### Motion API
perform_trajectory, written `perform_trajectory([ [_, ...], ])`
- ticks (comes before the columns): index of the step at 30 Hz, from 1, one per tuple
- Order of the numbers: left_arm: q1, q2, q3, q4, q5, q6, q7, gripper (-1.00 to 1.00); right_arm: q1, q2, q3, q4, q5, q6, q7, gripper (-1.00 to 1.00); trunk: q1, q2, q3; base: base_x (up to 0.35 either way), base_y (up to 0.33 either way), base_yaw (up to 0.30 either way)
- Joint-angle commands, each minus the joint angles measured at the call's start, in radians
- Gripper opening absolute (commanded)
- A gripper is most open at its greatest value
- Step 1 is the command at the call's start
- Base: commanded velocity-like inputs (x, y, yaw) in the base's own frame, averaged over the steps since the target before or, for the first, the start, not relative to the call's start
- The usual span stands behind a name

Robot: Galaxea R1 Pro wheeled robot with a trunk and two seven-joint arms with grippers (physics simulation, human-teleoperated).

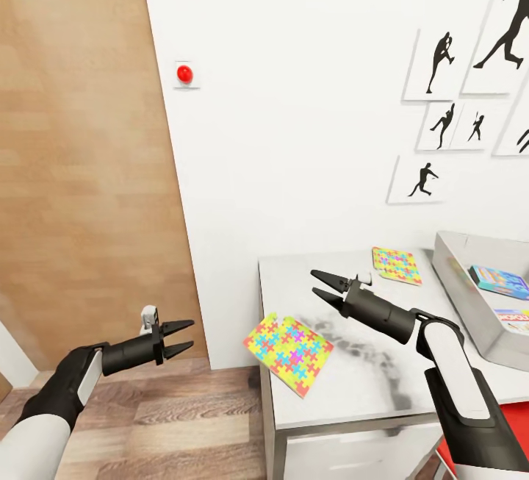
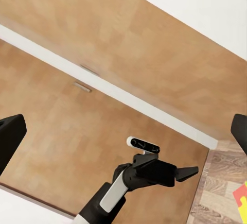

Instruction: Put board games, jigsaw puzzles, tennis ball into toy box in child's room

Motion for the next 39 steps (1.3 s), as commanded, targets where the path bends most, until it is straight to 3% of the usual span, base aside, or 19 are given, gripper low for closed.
perform_trajectory([
  [1, -0.001, 0.000, 0.000, 0.000, 0.002, 0.008, -0.002, 1.00, -0.001, 0.000, -0.001, 0.000, 0.010, 0.004, 0.010, 1.00, 0.000, -0.001, -0.001, 0.000, 0.000, 0.000],
  [6, -0.001, 0.028, 0.026, -0.013, 0.003, -0.001, -0.030, 1.00, -0.002, 0.028, 0.025, 0.015, 0.040, -0.025, -0.002, 1.00, 0.000, -0.001, -0.001, 0.000, 0.000, 0.000],
  [11, -0.003, 0.010, 0.023, -0.013, 0.005, -0.001, -0.005, 1.00, -0.001, 0.049, 0.013, 0.011, 0.027, -0.011, 0.003, 1.00, 0.000, -0.001, -0.001, 0.000, 0.000, 0.000],
  [20, -0.004, 0.009, 0.024, -0.013, 0.005, 0.000, 0.005, 1.00, -0.001, 0.048, 0.012, -0.001, 0.016, -0.007, 0.008, 1.00, 0.000, -0.001, -0.001, 0.000, 0.000, 0.000],
  [29, -0.003, 0.009, 0.022, -0.013, 0.003, 0.000, 0.012, 1.00, 0.001, 0.028, 0.002, -0.028, 0.009, 0.004, 0.013, 1.00, 0.000, -0.001, -0.001, 0.000, 0.000, 0.000],
  [39, -0.004, 0.009, 0.022, -0.013, 0.003, 0.001, 0.014, 1.00, 0.040, -0.028, 0.005, -0.029, -0.035, 0.004, 0.046, 1.00, 0.000, -0.001, -0.001, 0.000, 0.000, 0.000],
])
